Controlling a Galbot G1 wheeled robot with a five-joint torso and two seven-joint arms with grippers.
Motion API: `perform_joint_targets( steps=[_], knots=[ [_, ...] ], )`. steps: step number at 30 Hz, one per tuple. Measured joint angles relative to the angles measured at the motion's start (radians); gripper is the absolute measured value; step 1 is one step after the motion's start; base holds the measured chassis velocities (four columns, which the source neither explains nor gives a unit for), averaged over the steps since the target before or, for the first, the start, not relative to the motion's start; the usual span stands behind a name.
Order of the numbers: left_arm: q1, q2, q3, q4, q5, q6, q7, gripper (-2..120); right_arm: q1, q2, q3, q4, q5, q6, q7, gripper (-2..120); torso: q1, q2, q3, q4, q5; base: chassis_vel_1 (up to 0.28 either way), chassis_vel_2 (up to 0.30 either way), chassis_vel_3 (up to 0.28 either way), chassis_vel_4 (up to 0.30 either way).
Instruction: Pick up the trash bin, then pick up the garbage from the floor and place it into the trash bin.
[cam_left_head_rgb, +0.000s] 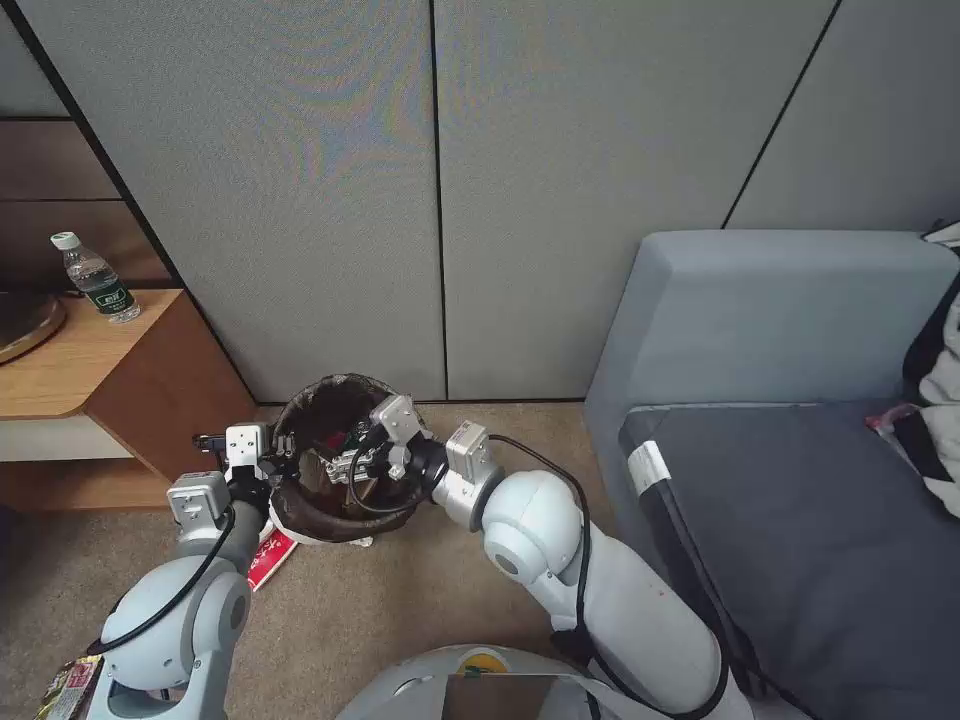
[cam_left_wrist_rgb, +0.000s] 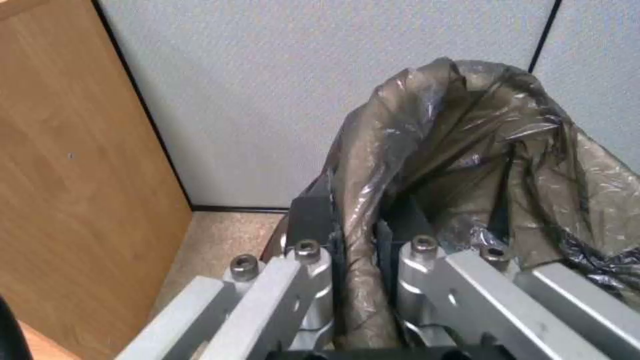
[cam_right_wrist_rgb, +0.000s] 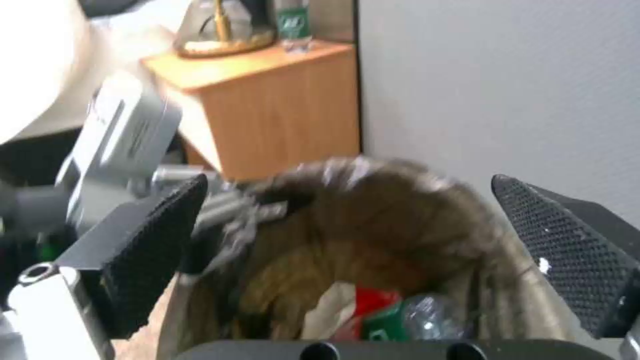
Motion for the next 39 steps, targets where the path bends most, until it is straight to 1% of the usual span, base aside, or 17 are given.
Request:
perform_joint_targets(
  steps=[5, 6, 8, 9, 12, 13, 14, 17, 18, 21, 22, 25, 27, 30, 31, 34, 39],
  knots=[
    [-0.001, -0.001, 0.000, 0.003, 0.001, -0.001, 0.000, 7, -0.006, -0.005, 0.057, 0.048, 0.022, 0.003, 0.037, 100, 0.000, 0.000, 0.000, 0.0000, 0.0000, 0.000, 0.000, 0.000, 0.000],
    [-0.001, -0.002, -0.001, 0.003, 0.001, -0.001, 0.000, 7, -0.027, -0.005, 0.089, 0.068, 0.021, 0.014, 0.056, 100, 0.000, 0.000, 0.000, 0.0001, 0.0000, 0.000, 0.000, 0.000, 0.000],
    [-0.001, -0.002, -0.002, 0.003, 0.001, -0.002, 0.000, 7, -0.070, -0.007, 0.140, 0.093, -0.024, 0.044, 0.073, 100, 0.000, 0.000, 0.000, -0.0001, 0.0001, 0.000, 0.000, 0.000, 0.000],
    [-0.001, -0.002, -0.002, 0.003, 0.001, -0.002, 0.000, 7, -0.070, -0.007, 0.140, 0.093, -0.024, 0.044, 0.073, 100, 0.000, 0.000, 0.000, -0.0001, 0.0001, 0.000, 0.000, 0.000, 0.000],
    [-0.001, -0.001, -0.007, 0.003, 0.001, -0.002, 0.000, 7, -0.154, -0.017, 0.234, 0.118, -0.156, 0.121, 0.067, 100, 0.000, 0.000, 0.000, -0.0003, 0.0001, 0.000, 0.000, 0.000, 0.000],
    [-0.001, -0.001, -0.008, 0.003, 0.001, -0.002, 0.000, 7, -0.179, -0.016, 0.264, 0.122, -0.187, 0.144, 0.065, 100, 0.000, 0.000, 0.000, -0.0001, 0.0000, 0.000, 0.000, 0.000, 0.000],
    [-0.001, -0.001, -0.008, 0.003, 0.001, -0.002, 0.000, 7, -0.179, -0.016, 0.264, 0.122, -0.187, 0.144, 0.065, 100, 0.000, 0.000, 0.000, -0.0001, 0.0000, 0.000, 0.000, 0.000, 0.000],
    [-0.005, 0.004, -0.013, 0.005, 0.001, -0.003, 0.002, 7, -0.279, 0.020, 0.381, 0.125, -0.279, 0.226, 0.061, 100, 0.000, 0.000, 0.000, -0.0001, 0.0000, 0.000, 0.000, 0.000, 0.000],
    [-0.005, 0.004, -0.013, 0.005, 0.001, -0.003, 0.002, 7, -0.279, 0.020, 0.381, 0.125, -0.279, 0.226, 0.061, 100, 0.000, 0.000, 0.000, -0.0001, 0.0000, 0.000, 0.000, 0.000, 0.000],
    [-0.007, 0.014, -0.016, 0.006, 0.000, -0.003, 0.005, 7, -0.368, 0.043, 0.467, 0.126, -0.308, 0.284, 0.070, 100, 0.000, 0.000, 0.000, -0.0001, 0.0000, 0.000, 0.000, 0.000, 0.000],
    [-0.007, 0.014, -0.016, 0.006, 0.000, -0.003, 0.005, 7, -0.368, 0.043, 0.467, 0.126, -0.308, 0.284, 0.070, 100, 0.000, 0.000, 0.000, -0.0001, 0.0000, 0.000, 0.000, 0.000, 0.000],
    [-0.006, 0.018, -0.018, 0.006, 0.000, -0.003, 0.005, 7, -0.464, 0.049, 0.556, 0.136, -0.316, 0.349, 0.089, 100, 0.000, 0.000, 0.000, -0.0002, 0.0000, 0.000, 0.000, 0.000, 0.000],
    [-0.005, 0.018, -0.018, 0.006, 0.000, -0.003, 0.005, 7, -0.479, 0.049, 0.569, 0.137, -0.318, 0.362, 0.090, 100, 0.000, 0.000, 0.000, -0.0002, 0.0000, 0.000, 0.000, 0.000, 0.000],
    [0.001, 0.018, -0.019, 0.006, 0.000, -0.003, 0.005, 7, -0.560, 0.050, 0.625, 0.140, -0.335, 0.432, 0.102, 100, 0.000, 0.000, 0.000, -0.0003, 0.0000, 0.000, 0.000, 0.000, 0.000],
    [0.001, 0.018, -0.019, 0.006, 0.000, -0.003, 0.005, 7, -0.560, 0.050, 0.625, 0.140, -0.335, 0.432, 0.102, 100, 0.000, 0.000, 0.000, -0.0003, 0.0000, 0.000, 0.000, 0.000, 0.000],
    [0.012, 0.018, -0.028, -0.004, -0.001, -0.003, 0.005, 7, -0.632, 0.049, 0.645, 0.140, -0.344, 0.497, 0.136, 100, 0.000, 0.000, 0.000, 0.0000, 0.0000, 0.000, 0.000, 0.000, 0.000],
    [0.017, 0.017, -0.033, -0.013, -0.001, -0.003, 0.001, 7, -0.684, 0.048, 0.648, 0.140, -0.340, 0.529, 0.155, 100, 0.000, 0.000, 0.000, -0.0001, 0.0000, 0.000, 0.000, 0.000, 0.000]
  ],
)
